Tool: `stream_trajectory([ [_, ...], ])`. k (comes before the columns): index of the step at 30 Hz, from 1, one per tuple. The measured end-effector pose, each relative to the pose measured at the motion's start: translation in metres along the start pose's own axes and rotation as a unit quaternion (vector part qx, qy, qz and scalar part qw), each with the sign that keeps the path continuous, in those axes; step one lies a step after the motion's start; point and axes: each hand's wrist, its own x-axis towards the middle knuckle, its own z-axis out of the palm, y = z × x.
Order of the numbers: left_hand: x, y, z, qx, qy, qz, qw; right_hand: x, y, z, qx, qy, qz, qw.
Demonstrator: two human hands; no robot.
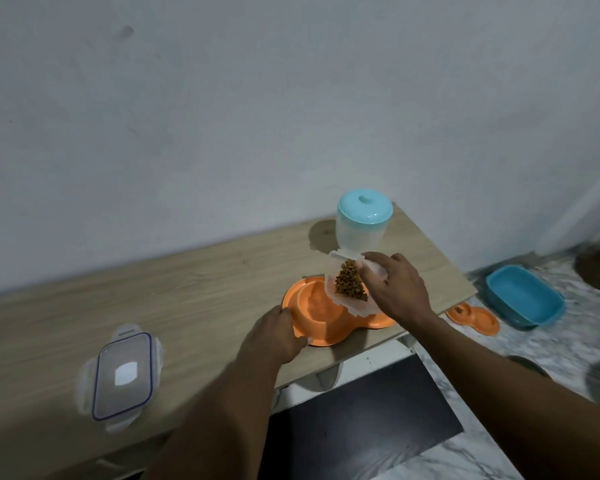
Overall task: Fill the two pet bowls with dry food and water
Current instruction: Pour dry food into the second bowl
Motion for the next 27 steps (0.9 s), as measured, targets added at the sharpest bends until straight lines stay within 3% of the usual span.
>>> stream_trajectory([
  [10, -0.008, -0.002, 0.005, 0.034, 0.023, -0.017, 0.999, -0.001, -0.015, 0.001, -0.073, -0.023, -0.064, 0.995],
  [27, -0.008, -0.010, 0.002, -0.029, 0.004, -0.015, 0.999, -0.008, -0.026, 0.010, -0.130, -0.028, -0.092, 0.987],
])
